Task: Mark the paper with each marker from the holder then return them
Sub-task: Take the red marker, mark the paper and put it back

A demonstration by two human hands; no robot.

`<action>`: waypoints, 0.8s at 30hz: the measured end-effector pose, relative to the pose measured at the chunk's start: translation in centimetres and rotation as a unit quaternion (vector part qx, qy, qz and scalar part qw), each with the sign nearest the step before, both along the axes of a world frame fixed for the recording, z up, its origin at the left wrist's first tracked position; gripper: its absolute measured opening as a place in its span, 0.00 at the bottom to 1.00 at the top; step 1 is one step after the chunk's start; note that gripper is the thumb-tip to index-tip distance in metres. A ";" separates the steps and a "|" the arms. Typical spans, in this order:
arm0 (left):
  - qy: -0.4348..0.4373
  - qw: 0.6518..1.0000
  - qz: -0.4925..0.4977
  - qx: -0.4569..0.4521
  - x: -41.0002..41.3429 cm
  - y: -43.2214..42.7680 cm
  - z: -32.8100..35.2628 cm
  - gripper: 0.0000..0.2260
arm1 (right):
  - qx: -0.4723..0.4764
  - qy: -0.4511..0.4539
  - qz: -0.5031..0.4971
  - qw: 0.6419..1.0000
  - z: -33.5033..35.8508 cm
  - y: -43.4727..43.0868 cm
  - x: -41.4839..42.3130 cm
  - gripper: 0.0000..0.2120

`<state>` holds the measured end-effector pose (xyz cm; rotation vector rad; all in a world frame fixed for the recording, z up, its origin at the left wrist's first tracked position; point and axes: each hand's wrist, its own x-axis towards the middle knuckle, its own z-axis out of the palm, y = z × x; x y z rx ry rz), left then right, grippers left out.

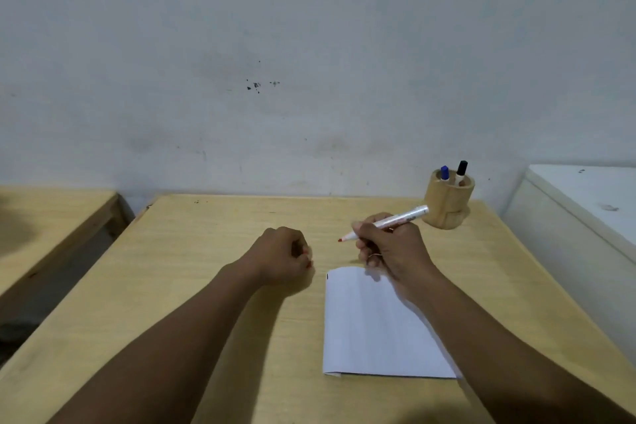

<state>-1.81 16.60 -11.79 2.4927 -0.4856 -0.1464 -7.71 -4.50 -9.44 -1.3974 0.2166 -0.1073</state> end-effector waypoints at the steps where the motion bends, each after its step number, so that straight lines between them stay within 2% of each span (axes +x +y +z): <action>1: -0.001 1.000 0.000 0.001 0.0 0.0 -0.2 0.04 | -0.020 0.001 0.000 1.000 -0.8 0.3 -0.2 0.07; 4: 0.014 1.000 0.001 -0.015 -0.5 0.0 -0.6 0.02 | -0.035 0.016 0.001 0.999 -2.7 1.2 -0.7 0.06; 7: 0.024 0.999 0.002 -0.027 -0.9 0.1 -0.9 0.07 | -0.034 0.022 -0.001 0.999 -3.8 1.8 -0.9 0.04; 12: -0.016 0.999 -0.022 -0.024 -0.5 0.4 -1.6 0.04 | -0.080 -0.003 -0.007 0.997 -4.9 1.8 -0.7 0.05; 18: -0.011 0.999 -0.008 -0.050 -0.6 0.3 -1.6 0.04 | -0.103 -0.015 -0.003 0.995 -5.3 1.8 -0.6 0.05; 22: 0.013 0.998 -0.004 -0.055 -0.9 0.3 -1.3 0.08 | -0.102 -0.017 -0.002 0.995 -5.4 1.7 -0.5 0.04; 24: 0.061 0.997 -0.011 -0.054 -0.8 0.3 -1.0 0.15 | -0.104 -0.019 -0.002 0.994 -5.4 1.8 -0.6 0.05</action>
